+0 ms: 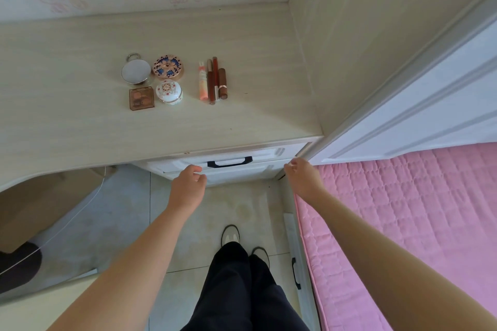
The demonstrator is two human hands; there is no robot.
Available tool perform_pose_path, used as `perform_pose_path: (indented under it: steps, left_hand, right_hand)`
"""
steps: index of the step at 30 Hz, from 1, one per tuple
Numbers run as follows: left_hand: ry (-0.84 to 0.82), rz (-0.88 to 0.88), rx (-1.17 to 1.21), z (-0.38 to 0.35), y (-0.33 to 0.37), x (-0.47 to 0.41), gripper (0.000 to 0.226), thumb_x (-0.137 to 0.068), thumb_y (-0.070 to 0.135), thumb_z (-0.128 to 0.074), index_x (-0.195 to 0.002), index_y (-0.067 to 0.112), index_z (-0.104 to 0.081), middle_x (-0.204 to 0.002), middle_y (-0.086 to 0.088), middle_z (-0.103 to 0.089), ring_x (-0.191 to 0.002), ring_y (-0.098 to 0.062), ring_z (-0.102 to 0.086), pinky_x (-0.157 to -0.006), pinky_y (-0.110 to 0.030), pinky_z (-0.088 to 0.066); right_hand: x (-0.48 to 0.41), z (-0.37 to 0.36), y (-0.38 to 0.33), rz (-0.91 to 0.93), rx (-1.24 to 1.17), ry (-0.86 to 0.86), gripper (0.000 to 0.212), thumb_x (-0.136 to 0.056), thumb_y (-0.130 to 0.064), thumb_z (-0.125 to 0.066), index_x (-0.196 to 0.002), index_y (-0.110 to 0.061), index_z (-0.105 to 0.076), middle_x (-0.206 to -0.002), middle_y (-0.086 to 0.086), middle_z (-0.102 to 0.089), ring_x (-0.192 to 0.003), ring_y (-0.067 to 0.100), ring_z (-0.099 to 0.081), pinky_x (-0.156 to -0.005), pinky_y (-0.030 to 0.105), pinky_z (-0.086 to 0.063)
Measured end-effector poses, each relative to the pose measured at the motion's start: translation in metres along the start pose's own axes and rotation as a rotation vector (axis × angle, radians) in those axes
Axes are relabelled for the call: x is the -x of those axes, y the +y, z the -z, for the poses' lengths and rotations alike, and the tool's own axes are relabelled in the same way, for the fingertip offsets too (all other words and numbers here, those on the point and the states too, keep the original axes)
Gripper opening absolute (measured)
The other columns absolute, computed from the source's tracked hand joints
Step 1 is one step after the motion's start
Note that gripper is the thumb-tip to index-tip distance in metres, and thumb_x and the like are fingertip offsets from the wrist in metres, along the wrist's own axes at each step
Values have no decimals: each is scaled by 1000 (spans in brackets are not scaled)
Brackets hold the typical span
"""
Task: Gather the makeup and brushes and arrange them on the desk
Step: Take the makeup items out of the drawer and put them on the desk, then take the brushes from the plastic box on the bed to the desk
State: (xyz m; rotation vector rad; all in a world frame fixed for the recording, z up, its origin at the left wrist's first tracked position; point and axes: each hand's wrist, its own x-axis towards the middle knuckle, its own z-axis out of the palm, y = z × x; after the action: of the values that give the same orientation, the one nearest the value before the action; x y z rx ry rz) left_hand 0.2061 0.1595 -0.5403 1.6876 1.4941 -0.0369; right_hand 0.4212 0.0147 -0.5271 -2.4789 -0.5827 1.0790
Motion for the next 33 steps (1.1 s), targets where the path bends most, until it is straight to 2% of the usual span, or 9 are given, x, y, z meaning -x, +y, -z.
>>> perform_pose_path:
  steps: [1,3,9,12,15,18,21,26,33]
  left_hand:
    - [8,-33,-39,-4,4,9,29,-94,16,-47,-122,12,-56,-116,-6,-61,-105,-22,-56,-78,-26,-38]
    - [18,-102,-105,-12,10,28,29,-94,17,-46,-122,13,-55,-113,-3,-64,-108,-24,-57,-81,-29,-42]
    - [44,-401,-349,-38,39,87,32,-96,20,-45,-126,14,-53,-116,1,-63,-114,-24,-49,-86,-38,-46]
    - [45,-613,-455,-49,52,110,30,-92,16,-54,-120,9,-59,-107,-5,-67,-108,-28,-55,-82,-39,-48]
    - [45,-876,-564,-59,57,124,29,-83,12,-65,-111,7,-63,-95,-6,-69,-96,-29,-61,-78,-39,-51]
    - [4,-1097,-632,-63,59,134,33,-82,13,-66,-114,8,-62,-102,-4,-67,-104,-27,-59,-90,-39,-50]
    - [-84,-1225,-694,-64,58,137,40,-86,17,-64,-124,6,-59,-114,-5,-64,-117,-28,-54,-100,-42,-45]
    - [-214,-1383,-763,-57,50,137,44,-86,17,-64,-128,5,-57,-123,-6,-62,-126,-30,-49,-103,-48,-43]
    - [-338,-1642,-786,-60,42,153,44,-86,17,-62,-128,4,-57,-127,-9,-61,-128,-30,-48,-105,-50,-41]
  right_hand:
    - [11,1,5,45,38,-5,40,-98,-27,-43,-131,-6,-49,-125,15,-57,-118,33,-50,-93,34,-40]
    - [32,2,15,124,94,-3,41,-97,-26,-43,-132,-5,-47,-129,16,-54,-120,32,-48,-96,35,-40]
    - [97,12,46,256,273,68,34,-97,-25,-42,-124,-5,-48,-123,11,-51,-120,30,-44,-97,38,-42]
    - [125,12,61,289,334,158,39,-96,-24,-43,-131,-6,-47,-130,10,-50,-125,31,-41,-103,39,-39]
    - [150,3,71,286,404,270,35,-92,-25,-49,-121,-6,-55,-124,10,-55,-118,34,-49,-99,44,-41]
    - [169,-11,75,211,389,341,34,-89,-27,-51,-117,-7,-56,-121,9,-58,-117,35,-51,-93,51,-45]
    - [184,-26,78,95,339,412,36,-89,-28,-57,-119,-8,-55,-124,8,-57,-119,37,-51,-94,55,-44]
    - [215,-55,75,-122,245,520,44,-89,-29,-60,-126,-6,-52,-128,9,-56,-125,38,-47,-100,55,-41]
    - [268,-104,78,-414,80,652,46,-88,-26,-61,-127,-4,-52,-129,11,-56,-128,41,-44,-104,55,-38]
